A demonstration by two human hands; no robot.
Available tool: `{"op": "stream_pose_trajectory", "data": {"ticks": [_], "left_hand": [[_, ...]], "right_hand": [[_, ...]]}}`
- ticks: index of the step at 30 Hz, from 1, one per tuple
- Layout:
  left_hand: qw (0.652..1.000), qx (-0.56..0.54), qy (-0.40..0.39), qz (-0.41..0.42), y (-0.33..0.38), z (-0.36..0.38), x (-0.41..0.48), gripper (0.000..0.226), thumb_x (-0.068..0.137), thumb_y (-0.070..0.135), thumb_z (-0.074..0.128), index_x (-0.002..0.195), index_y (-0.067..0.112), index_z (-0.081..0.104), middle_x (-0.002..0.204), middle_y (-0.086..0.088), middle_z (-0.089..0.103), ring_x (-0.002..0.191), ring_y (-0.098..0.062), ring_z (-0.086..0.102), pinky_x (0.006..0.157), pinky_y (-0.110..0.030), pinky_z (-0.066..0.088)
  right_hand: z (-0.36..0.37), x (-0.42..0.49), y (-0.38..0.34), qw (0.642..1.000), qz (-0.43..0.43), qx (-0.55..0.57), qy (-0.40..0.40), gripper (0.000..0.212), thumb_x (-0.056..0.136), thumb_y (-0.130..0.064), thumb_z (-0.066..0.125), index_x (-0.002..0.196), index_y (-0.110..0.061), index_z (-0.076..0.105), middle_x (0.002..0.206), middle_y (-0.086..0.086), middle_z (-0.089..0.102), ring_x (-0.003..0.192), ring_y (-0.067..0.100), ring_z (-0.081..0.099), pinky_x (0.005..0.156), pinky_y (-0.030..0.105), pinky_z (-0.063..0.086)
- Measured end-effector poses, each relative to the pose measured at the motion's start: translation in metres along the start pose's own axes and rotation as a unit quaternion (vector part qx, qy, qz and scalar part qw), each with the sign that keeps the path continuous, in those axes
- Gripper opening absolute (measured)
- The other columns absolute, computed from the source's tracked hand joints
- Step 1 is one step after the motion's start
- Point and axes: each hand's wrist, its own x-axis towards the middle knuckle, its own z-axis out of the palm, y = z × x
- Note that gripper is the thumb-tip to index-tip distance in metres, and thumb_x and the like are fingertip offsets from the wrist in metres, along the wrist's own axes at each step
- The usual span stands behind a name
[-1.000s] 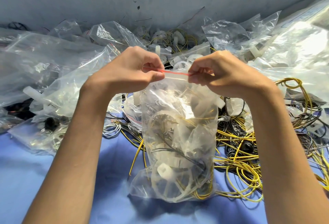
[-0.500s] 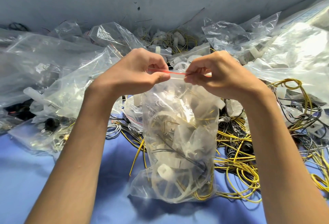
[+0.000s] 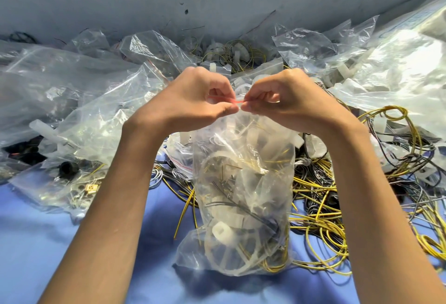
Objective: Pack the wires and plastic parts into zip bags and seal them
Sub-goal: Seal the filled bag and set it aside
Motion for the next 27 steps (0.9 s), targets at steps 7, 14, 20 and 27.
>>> {"op": "stream_pose_trajectory", "data": {"ticks": [7, 14, 20, 27], "left_hand": [[1.000, 0.028, 0.000, -0.006, 0.003, 0.001, -0.001, 0.011, 0.084, 0.017, 0.069, 0.078, 0.025, 0.065, 0.077, 0.004, 0.069, 0.080, -0.014, 0.066, 0.074, -0.029, 0.053], [1.000, -0.005, 0.005, -0.005, 0.009, -0.004, -0.001, 0.014, 0.084, 0.015, 0.070, 0.076, 0.025, 0.064, 0.074, 0.012, 0.065, 0.069, 0.002, 0.060, 0.064, -0.008, 0.046], [1.000, 0.013, 0.002, 0.011, 0.011, -0.003, -0.002, 0.010, 0.082, 0.015, 0.071, 0.080, 0.024, 0.067, 0.074, 0.014, 0.065, 0.069, -0.001, 0.061, 0.070, -0.015, 0.051], [0.999, 0.037, -0.027, 0.012, 0.010, -0.002, -0.002, 0.013, 0.083, 0.015, 0.070, 0.080, 0.026, 0.066, 0.081, 0.002, 0.070, 0.081, -0.013, 0.066, 0.082, -0.037, 0.053]], "right_hand": [[0.004, 0.001, 0.000, 1.000, 0.000, -0.007, 0.009, 0.010, 0.087, -0.024, 0.068, 0.086, -0.015, 0.073, 0.067, -0.007, 0.061, 0.064, 0.007, 0.055, 0.071, 0.038, 0.052], [0.000, 0.001, -0.001, 1.000, -0.011, 0.009, 0.010, 0.010, 0.089, -0.016, 0.066, 0.087, -0.009, 0.073, 0.067, -0.006, 0.064, 0.066, 0.016, 0.059, 0.069, 0.035, 0.048], [0.000, -0.001, -0.005, 1.000, -0.006, 0.029, -0.008, 0.011, 0.088, -0.020, 0.067, 0.091, -0.011, 0.074, 0.074, -0.001, 0.068, 0.070, 0.011, 0.060, 0.071, 0.037, 0.051], [0.003, 0.003, -0.006, 0.999, 0.026, -0.014, -0.041, 0.007, 0.088, -0.019, 0.066, 0.086, -0.025, 0.070, 0.066, -0.019, 0.057, 0.064, -0.004, 0.054, 0.063, 0.028, 0.045]]}}
